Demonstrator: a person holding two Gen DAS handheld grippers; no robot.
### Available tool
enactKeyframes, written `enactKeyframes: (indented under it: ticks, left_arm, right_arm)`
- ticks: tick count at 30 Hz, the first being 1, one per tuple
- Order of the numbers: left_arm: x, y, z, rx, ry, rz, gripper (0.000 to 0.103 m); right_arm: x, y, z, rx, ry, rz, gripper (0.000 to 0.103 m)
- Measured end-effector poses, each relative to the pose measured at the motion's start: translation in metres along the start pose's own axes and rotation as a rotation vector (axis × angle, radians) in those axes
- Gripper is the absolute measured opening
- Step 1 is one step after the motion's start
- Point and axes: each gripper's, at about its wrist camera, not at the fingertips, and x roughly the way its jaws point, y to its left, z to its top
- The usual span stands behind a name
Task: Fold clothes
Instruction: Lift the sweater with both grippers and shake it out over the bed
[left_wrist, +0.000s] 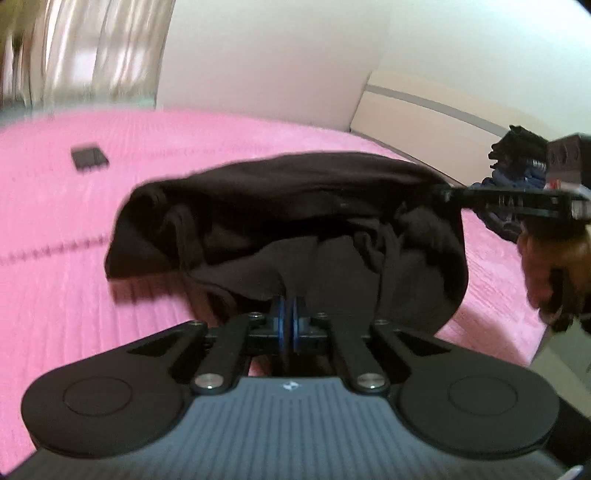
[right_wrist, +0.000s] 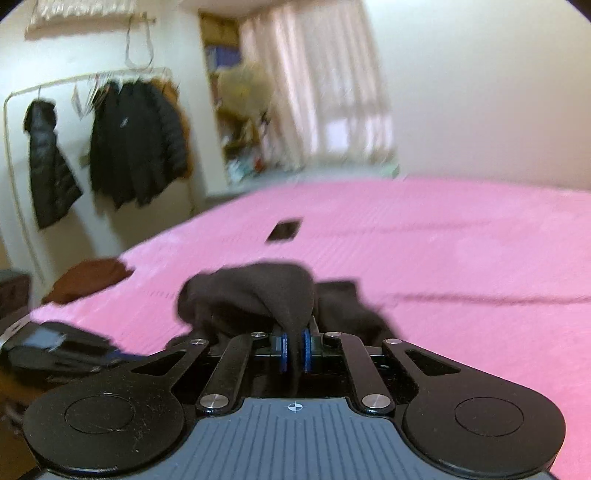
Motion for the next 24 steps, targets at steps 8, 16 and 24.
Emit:
enactKeyframes:
  ticks: [8,16,24]
  left_arm:
    - [-0.113,-0.054,-0.005,0.063,-0.043,0.089,0.002]
    - [-0.124,-0.089,-0.082,0.021,0.218,0.093,0.001]
    - [-0.138,-0.065,-0.068,0.101,0.208,0.219,0.028]
  right_arm:
    - [-0.104,-0.014,-0.037,0.168,-0.057,-0.195,0.006]
    - [-0.165,-0.042,-0.099,0.271,0.082,-0.37,0.007]
    - [-0.168,0.032,-0.095,-0.07,-0.002,-0.29,0.082]
